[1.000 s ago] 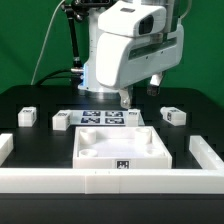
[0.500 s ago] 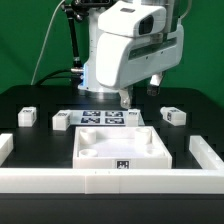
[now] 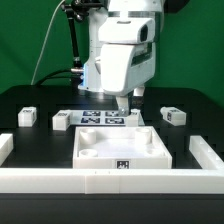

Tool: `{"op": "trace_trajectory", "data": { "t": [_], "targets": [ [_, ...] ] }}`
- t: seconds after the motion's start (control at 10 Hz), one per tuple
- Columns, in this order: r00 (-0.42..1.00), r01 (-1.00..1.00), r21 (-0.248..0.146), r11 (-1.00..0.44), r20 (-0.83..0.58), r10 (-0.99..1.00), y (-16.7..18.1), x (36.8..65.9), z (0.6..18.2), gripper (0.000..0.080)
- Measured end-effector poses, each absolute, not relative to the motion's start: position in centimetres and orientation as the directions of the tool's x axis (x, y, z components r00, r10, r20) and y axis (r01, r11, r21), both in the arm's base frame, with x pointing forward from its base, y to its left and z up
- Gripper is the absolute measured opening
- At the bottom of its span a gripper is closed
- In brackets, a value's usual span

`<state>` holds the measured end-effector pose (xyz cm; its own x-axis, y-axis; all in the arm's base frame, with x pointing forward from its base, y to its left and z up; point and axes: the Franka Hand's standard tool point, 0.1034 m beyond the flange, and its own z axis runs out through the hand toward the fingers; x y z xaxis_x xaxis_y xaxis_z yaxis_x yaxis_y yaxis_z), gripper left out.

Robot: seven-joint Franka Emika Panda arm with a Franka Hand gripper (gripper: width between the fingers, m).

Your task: Assemble one leg

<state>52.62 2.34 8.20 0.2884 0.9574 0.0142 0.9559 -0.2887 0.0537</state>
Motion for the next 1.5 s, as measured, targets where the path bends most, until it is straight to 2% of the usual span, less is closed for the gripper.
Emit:
{"op": "trace_trajectory", "data": {
  "t": [0.4,0.6,1.0,1.3,1.5],
  "targets": [
    [0.29,0.956,0.05,-0.29,-0.001,0.957,2.5,52.4,8.1,0.065],
    [0.09,0.992,0.087,-0.09,0.002,0.996,1.8,51.8,7.3,0.065],
    [-0.087,0.992,0.089,0.09,-0.037,0.996,2.7,48.9,5.8,0.065],
    [-0.083,0.992,0.089,0.086,-0.037,0.996,2.6,49.0,5.7,0.065],
    [-0.083,0.993,0.084,0.084,-0.026,0.996,2.7,48.3,4.5,0.065]
  ]
}}
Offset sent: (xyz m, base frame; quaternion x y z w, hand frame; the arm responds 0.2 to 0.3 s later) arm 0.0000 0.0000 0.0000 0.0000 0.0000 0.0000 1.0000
